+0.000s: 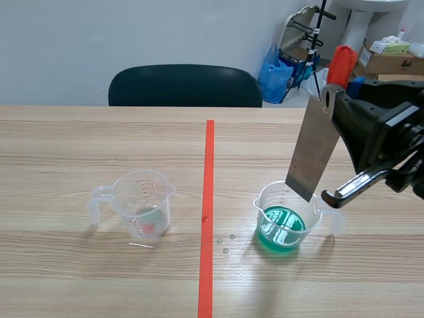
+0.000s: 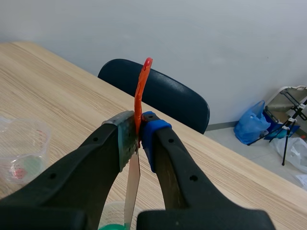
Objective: Do the redox reaction experiment
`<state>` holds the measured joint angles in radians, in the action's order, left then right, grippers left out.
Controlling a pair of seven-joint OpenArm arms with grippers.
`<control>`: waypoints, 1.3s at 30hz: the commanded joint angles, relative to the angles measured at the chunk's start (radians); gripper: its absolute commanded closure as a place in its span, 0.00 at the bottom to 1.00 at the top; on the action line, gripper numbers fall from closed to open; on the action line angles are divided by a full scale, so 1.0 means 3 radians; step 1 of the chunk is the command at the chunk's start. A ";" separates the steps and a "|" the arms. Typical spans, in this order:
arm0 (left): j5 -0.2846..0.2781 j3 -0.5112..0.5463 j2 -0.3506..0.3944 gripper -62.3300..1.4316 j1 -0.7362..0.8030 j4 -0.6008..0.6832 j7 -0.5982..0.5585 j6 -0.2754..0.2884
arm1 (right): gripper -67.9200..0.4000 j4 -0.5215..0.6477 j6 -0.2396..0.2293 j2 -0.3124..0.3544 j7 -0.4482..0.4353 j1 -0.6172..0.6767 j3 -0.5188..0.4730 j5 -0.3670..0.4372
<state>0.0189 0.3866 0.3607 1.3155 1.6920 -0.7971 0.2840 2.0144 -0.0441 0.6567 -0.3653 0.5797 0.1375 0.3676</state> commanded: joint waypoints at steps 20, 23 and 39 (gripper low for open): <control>-0.0023 -0.0003 0.0010 0.07 0.0004 0.0036 -0.0052 -0.0003 | 0.97 0.0093 0.0022 0.0015 -0.0052 -0.0042 -0.0019 0.0024; -0.0023 -0.0003 0.0015 0.07 0.0004 0.0036 -0.0066 -0.0004 | 0.97 0.0093 0.0022 0.0015 -0.0052 -0.0042 -0.0019 0.0024; -0.0711 -0.0184 0.1230 0.94 -0.0851 0.0029 0.0361 0.0460 | 0.97 0.0093 0.0022 0.0015 -0.0052 -0.0042 -0.0019 0.0024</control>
<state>-0.1600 0.3565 0.7189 1.0901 1.6897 -0.6895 0.4076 2.0144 -0.0429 0.6563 -0.3653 0.5797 0.1375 0.3676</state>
